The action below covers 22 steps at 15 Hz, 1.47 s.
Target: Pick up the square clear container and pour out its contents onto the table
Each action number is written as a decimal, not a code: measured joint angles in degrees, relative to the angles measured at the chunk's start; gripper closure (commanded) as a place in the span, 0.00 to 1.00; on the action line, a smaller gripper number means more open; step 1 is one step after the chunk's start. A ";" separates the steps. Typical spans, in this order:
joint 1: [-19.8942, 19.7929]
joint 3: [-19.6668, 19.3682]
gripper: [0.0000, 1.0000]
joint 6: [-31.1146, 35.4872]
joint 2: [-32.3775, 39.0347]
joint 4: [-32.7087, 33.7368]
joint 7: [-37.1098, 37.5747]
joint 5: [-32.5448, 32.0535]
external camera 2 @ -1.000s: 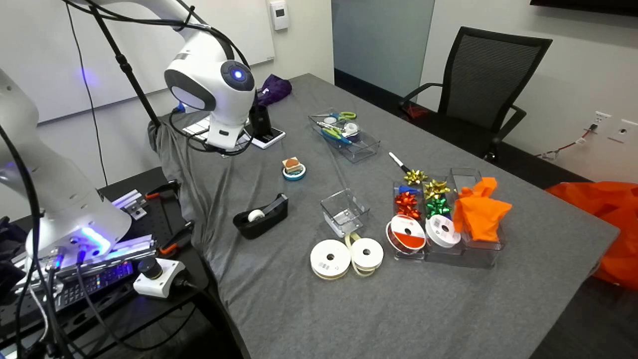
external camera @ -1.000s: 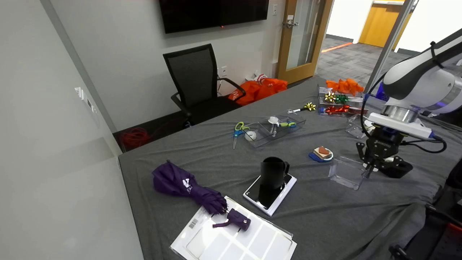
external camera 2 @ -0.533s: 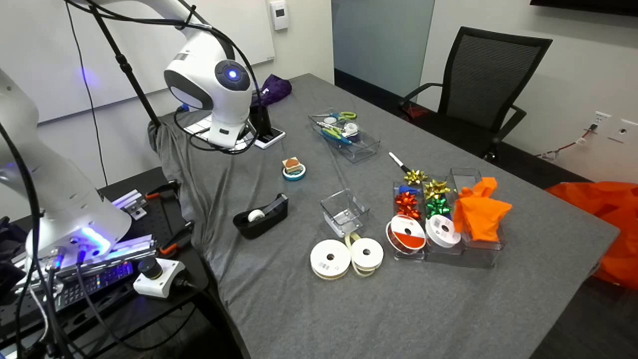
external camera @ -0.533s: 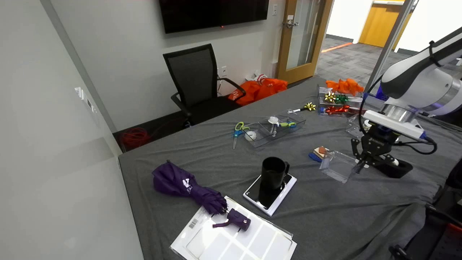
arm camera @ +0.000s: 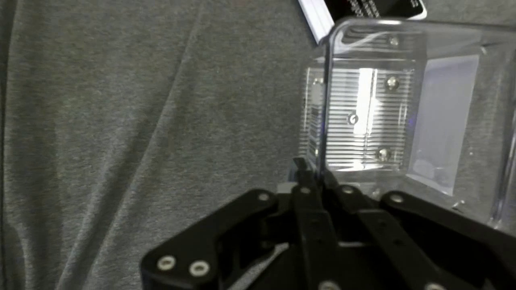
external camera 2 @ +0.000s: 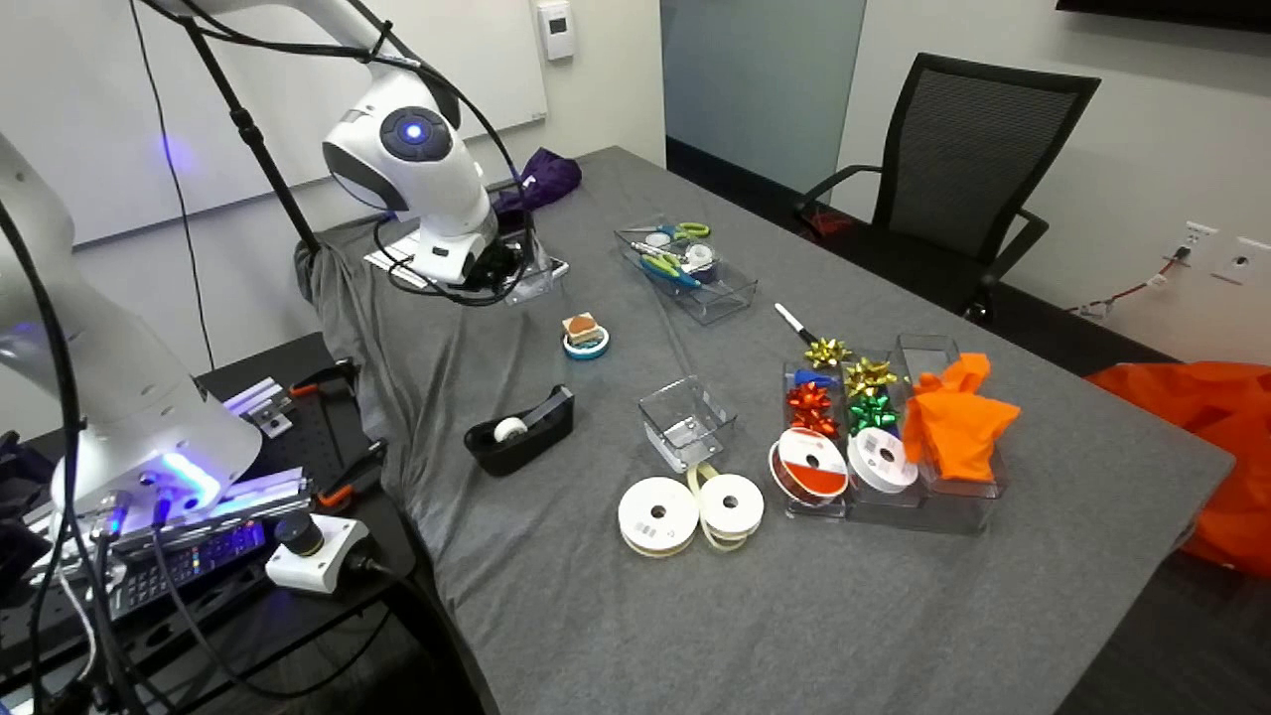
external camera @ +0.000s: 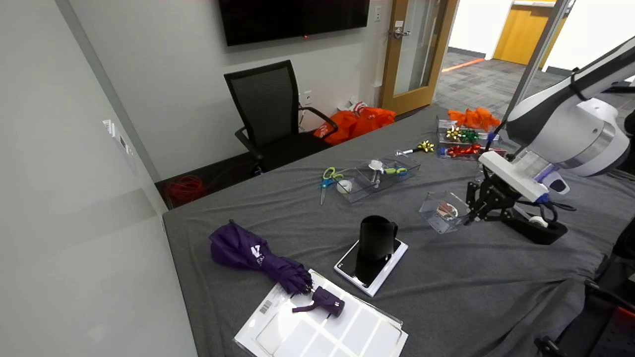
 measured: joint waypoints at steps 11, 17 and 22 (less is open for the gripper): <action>5.55 2.14 0.99 10.86 7.49 -0.15 20.18 -4.26; 7.26 2.69 0.42 16.51 7.79 0.43 29.09 -2.43; 7.88 3.37 0.08 19.43 7.32 0.59 29.12 -1.01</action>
